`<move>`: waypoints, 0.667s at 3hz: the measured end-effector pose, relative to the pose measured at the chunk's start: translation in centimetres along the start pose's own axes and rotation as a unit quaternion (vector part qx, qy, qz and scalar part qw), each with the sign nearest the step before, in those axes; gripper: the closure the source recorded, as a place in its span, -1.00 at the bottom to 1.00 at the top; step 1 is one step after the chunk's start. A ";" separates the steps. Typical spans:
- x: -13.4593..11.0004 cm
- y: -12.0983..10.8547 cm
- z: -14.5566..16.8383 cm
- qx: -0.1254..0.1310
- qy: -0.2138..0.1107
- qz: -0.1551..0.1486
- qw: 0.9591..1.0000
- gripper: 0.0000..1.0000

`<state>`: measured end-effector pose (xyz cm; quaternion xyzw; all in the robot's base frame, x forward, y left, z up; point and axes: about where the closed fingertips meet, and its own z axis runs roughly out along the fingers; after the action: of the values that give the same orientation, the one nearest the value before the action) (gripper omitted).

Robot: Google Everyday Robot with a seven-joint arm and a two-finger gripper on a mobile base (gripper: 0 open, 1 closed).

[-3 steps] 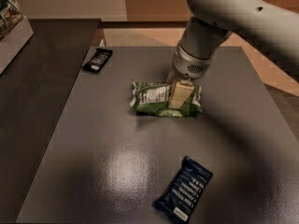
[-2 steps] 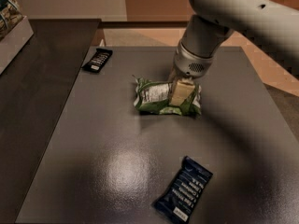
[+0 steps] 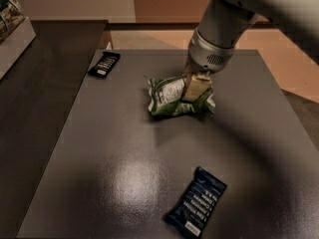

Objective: Pick green jalapeno chip bag

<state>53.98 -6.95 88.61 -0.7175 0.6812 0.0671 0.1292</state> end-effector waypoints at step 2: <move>-2.1 0.0 -6.1 0.027 -0.018 -0.038 0.999 1.00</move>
Offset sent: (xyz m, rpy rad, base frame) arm -0.0160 0.0006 0.1131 0.0574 -0.1190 0.1003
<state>53.34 -6.59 94.99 -0.7381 0.6522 0.0566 0.1633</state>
